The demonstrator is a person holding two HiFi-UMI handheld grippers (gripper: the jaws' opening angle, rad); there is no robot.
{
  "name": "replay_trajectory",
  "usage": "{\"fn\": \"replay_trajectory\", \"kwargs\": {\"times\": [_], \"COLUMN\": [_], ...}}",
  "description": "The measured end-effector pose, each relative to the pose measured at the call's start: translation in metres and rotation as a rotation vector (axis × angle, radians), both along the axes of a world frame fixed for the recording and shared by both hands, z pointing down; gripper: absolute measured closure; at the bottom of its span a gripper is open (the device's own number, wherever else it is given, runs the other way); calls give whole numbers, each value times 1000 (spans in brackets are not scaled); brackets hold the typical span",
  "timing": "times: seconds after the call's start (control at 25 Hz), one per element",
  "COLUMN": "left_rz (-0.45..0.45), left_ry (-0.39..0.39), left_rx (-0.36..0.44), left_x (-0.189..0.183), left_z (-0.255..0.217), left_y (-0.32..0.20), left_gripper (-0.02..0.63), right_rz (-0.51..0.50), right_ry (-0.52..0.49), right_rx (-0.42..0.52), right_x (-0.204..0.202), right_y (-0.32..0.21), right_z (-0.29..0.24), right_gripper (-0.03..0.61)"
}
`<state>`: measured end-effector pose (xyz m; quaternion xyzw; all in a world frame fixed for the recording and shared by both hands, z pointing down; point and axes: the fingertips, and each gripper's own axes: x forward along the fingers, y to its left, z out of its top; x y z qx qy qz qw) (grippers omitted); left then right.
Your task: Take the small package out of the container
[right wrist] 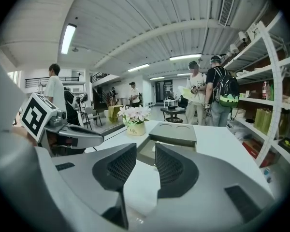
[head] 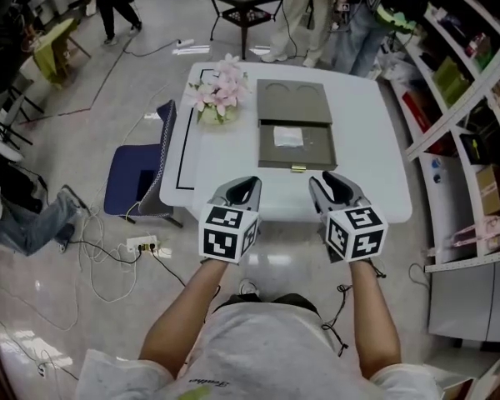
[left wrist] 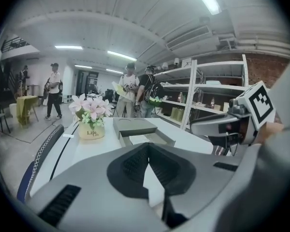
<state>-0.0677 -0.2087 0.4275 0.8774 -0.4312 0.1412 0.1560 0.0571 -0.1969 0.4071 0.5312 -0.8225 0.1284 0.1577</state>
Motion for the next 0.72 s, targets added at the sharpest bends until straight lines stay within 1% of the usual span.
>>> {"fn": "replay_trajectory", "kwargs": {"times": [0.36, 0.52, 0.72], "left_rz": [-6, -18, -47], "left_ry": [-6, -18, -31], "left_rx": [-19, -27, -45], "left_x": [-7, -8, -6], "left_z": [13, 19, 29], "left_y": [-21, -33, -51], "left_gripper": [609, 609, 609], "right_rz": [-28, -75, -165], "right_ry": [44, 87, 177], "right_rx": [-56, -85, -133], "right_x": [8, 14, 21], "right_y": [-31, -51, -79], "right_z": [23, 35, 56], "right_gripper": [434, 425, 410]}}
